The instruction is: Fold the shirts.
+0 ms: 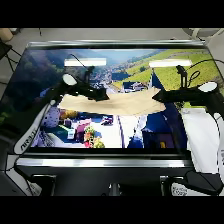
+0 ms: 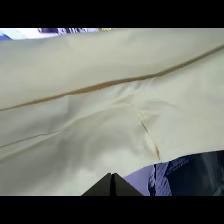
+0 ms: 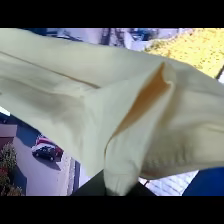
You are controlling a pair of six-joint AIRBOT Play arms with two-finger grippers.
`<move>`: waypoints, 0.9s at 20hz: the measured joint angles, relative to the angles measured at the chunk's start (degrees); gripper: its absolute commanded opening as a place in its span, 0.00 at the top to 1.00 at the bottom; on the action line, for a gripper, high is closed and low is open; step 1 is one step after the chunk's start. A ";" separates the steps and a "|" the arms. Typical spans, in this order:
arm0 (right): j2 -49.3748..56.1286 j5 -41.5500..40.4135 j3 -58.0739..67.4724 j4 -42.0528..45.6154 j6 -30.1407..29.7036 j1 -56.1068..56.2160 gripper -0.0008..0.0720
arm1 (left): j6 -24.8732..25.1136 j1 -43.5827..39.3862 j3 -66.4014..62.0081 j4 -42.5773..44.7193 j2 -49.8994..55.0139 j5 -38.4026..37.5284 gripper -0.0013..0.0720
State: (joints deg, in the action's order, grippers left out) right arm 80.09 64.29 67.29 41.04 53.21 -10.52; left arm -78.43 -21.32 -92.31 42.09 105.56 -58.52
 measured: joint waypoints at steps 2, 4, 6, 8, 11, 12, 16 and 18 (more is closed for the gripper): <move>-5.16 3.98 -0.04 2.80 1.77 0.02 0.97 | -0.81 -3.26 0.00 0.00 2.27 2.01 0.95; -10.36 7.34 -0.04 4.94 3.72 0.02 0.97 | -1.16 -5.81 0.00 -0.72 4.07 3.06 0.95; -15.26 9.73 -0.02 5.99 5.66 0.02 0.97 | -1.40 -7.96 0.00 -2.71 5.70 3.78 0.95; -19.56 11.41 -0.04 6.86 7.89 0.02 0.97 | -1.55 -10.27 0.00 -6.14 7.45 4.63 0.95; -24.87 12.87 -0.04 7.02 10.58 0.02 0.97 | -1.73 -14.14 0.00 -13.14 9.84 5.92 0.95; -26.14 13.00 -0.02 6.93 11.17 0.02 0.97 | -1.73 -15.47 0.00 -15.47 10.45 6.43 0.95; -27.36 13.44 -0.02 6.88 12.52 0.02 0.97 | -0.85 -17.88 -0.68 -20.85 10.93 9.05 0.95; -25.68 13.35 -0.02 5.53 12.26 0.04 0.97 | -0.68 -15.89 -0.87 -18.58 8.72 8.94 0.95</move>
State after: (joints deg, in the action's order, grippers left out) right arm 54.41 77.65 67.26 46.57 65.47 -10.48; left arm -79.11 -37.21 -93.19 23.51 114.28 -49.58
